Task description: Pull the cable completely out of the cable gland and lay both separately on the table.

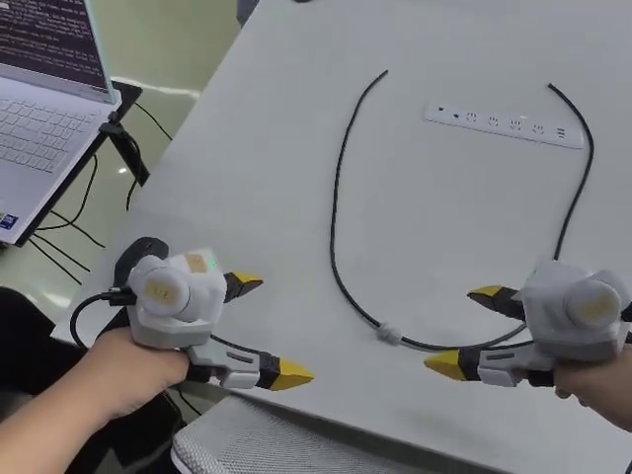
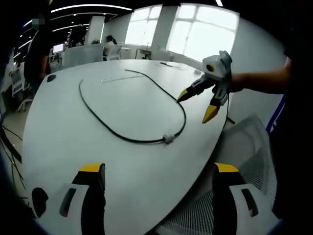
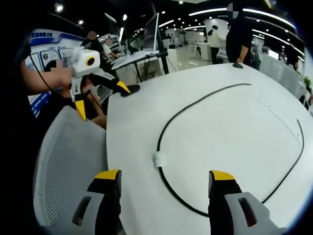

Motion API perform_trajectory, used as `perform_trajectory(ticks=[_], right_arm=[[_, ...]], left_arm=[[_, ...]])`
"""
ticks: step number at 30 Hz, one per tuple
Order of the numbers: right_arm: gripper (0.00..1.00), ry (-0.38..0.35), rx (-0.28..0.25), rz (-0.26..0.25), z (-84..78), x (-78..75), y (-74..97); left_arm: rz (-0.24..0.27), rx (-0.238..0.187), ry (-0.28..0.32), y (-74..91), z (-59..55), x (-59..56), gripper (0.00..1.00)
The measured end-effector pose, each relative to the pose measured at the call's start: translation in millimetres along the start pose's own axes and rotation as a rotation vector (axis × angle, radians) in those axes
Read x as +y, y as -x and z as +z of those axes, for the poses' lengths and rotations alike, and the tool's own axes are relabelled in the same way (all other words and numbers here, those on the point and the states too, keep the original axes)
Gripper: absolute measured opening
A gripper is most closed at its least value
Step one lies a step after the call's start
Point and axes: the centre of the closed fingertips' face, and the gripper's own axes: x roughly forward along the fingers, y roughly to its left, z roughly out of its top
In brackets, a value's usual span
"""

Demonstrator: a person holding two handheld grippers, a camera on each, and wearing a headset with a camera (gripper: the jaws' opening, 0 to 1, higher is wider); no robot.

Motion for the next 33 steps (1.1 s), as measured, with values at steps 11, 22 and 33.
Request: perform_trajectory(ticks=[11,22,33], right_arm=[[0.62,0.034,0.070,0.018,-0.1,1.1,-22.6],[0.51,0.059,0.147,0.055,-5.5,8.4,-43.8],[0.34,0.062,0.211,0.090,-15.8,10.7,-62.5]], left_arm=[[-0.008,0.009,0.007,-3.6,-3.8,-1.4,0.89],[-0.005,0.011,0.011,-3.4,-7.1,4.1,0.88],[-0.014,0.018,0.014,-4.4,-10.3,6.1,0.88]])
